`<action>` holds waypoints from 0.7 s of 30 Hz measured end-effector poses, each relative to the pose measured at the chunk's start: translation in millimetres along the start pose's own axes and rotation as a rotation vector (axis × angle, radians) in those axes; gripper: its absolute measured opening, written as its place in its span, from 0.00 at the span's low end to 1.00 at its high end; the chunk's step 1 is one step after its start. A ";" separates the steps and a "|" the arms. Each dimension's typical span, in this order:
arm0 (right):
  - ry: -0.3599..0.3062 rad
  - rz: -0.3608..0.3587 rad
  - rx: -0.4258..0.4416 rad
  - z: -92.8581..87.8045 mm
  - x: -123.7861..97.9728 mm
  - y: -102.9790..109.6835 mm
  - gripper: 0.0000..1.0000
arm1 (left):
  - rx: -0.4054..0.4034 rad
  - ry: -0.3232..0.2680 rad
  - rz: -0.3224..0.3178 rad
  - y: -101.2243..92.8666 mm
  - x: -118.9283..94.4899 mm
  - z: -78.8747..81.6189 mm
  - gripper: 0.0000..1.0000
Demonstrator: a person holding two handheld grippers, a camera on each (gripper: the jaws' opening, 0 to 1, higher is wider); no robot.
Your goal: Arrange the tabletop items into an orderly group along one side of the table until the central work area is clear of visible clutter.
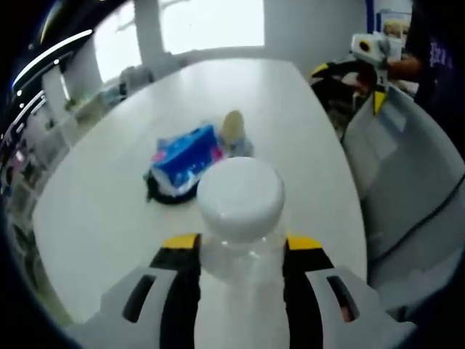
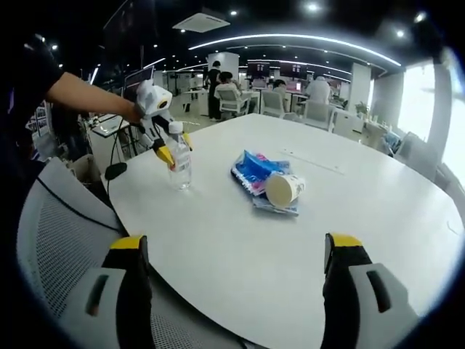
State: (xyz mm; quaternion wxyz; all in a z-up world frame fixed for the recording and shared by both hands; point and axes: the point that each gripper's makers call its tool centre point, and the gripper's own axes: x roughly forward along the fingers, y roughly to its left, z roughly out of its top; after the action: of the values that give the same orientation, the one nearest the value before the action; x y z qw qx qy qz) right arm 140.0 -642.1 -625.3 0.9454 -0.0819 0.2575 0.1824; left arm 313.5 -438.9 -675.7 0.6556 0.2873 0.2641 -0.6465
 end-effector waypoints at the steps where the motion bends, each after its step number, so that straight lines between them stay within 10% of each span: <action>1: -0.001 0.000 0.000 0.1 0.0 0.0 1.00 | -0.002 0.006 -0.002 0.2 -1.0 -1.7 0.41; 21: 0.010 -0.001 -0.007 -3.3 0.7 0.0 1.00 | 0.012 0.009 0.013 8.1 -12.2 -7.2 0.49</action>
State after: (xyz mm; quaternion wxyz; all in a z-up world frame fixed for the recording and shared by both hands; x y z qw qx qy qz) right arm 139.1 -642.8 -628.6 0.9439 -0.0862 0.2615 0.1824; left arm 321.5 -425.2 -671.7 0.6569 0.2961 0.2612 -0.6423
